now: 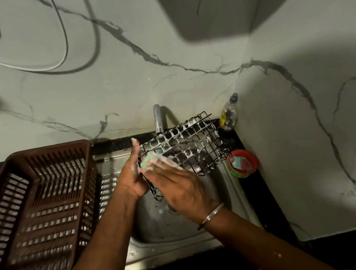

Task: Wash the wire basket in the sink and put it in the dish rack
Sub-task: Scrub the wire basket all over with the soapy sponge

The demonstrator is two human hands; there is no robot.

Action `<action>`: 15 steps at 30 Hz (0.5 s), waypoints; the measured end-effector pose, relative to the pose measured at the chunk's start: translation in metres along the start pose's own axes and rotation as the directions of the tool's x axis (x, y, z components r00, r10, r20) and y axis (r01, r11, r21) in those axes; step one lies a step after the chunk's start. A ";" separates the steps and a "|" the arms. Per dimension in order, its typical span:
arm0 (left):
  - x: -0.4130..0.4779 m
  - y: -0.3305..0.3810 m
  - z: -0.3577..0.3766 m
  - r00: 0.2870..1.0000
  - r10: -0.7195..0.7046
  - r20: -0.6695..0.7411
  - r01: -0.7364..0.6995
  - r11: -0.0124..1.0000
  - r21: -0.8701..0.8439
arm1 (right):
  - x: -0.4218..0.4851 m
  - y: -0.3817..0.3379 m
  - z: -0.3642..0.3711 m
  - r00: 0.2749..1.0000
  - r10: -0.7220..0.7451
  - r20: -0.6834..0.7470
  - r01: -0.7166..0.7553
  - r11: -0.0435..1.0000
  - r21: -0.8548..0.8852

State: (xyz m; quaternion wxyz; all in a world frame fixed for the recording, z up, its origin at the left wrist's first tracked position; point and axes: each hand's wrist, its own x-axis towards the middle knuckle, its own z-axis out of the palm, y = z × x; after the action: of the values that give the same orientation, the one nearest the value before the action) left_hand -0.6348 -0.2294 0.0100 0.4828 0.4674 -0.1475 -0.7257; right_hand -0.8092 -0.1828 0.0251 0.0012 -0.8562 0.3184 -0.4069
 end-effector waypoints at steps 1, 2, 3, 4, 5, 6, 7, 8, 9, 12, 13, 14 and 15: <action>0.003 -0.001 -0.002 1.000 -0.012 -0.016 0.011 1.000 -0.010 | -0.004 0.004 -0.002 1.000 -0.015 0.010 0.015 1.000 0.004; 0.004 0.000 -0.002 0.998 0.003 -0.057 -0.004 1.000 -0.024 | -0.006 0.010 -0.005 1.000 0.020 -0.009 -0.020 1.000 0.002; 0.004 0.002 -0.002 0.994 0.031 -0.108 -0.035 0.998 -0.042 | -0.008 0.015 -0.007 0.996 0.078 -0.042 -0.078 0.997 0.000; 0.005 0.002 -0.003 0.992 0.041 -0.120 -0.049 0.997 -0.058 | -0.009 0.016 -0.007 0.992 0.110 -0.065 -0.111 0.994 -0.005; 0.006 0.002 -0.002 0.995 0.027 -0.095 -0.034 0.997 -0.068 | -0.012 0.013 -0.006 0.994 0.090 -0.062 -0.092 0.996 -0.017; 0.005 0.002 0.000 0.997 -0.003 -0.079 -0.002 0.997 -0.071 | -0.015 0.007 -0.003 0.999 0.031 -0.038 -0.032 0.999 -0.022; 0.002 0.002 0.004 0.998 -0.018 -0.065 0.013 0.997 -0.076 | -0.017 0.002 -0.003 1.000 -0.020 -0.016 0.020 1.000 -0.015; 0.002 0.002 0.007 0.997 -0.008 -0.077 0.002 0.997 -0.078 | -0.018 0.002 -0.004 0.999 -0.032 -0.014 0.032 0.999 -0.016; 0.003 0.003 0.007 0.996 0.014 -0.092 -0.023 0.996 -0.091 | -0.017 0.007 -0.006 0.999 0.008 -0.036 -0.009 1.000 -0.023; 0.005 0.005 0.009 0.997 0.058 -0.060 -0.062 0.997 -0.056 | -0.016 0.014 -0.011 0.991 0.106 -0.078 -0.107 0.994 -0.015; 0.004 0.006 0.010 0.998 0.047 -0.031 -0.049 0.997 -0.057 | -0.018 0.009 -0.011 0.998 0.051 -0.047 -0.052 0.998 -0.024; 0.006 0.005 0.009 0.999 0.042 -0.025 -0.043 0.997 -0.066 | -0.021 0.004 -0.010 1.000 -0.010 -0.023 0.009 0.999 -0.031; 0.006 0.005 0.008 0.999 0.040 -0.034 -0.042 0.997 -0.066 | -0.023 0.006 -0.012 0.999 -0.027 -0.016 0.027 0.999 -0.032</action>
State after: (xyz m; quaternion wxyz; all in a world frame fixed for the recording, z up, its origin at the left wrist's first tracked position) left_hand -0.6392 -0.2388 0.0144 0.5153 0.4599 -0.1250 -0.7122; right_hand -0.8315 -0.1717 0.0162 -0.0206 -0.8570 0.3132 -0.4088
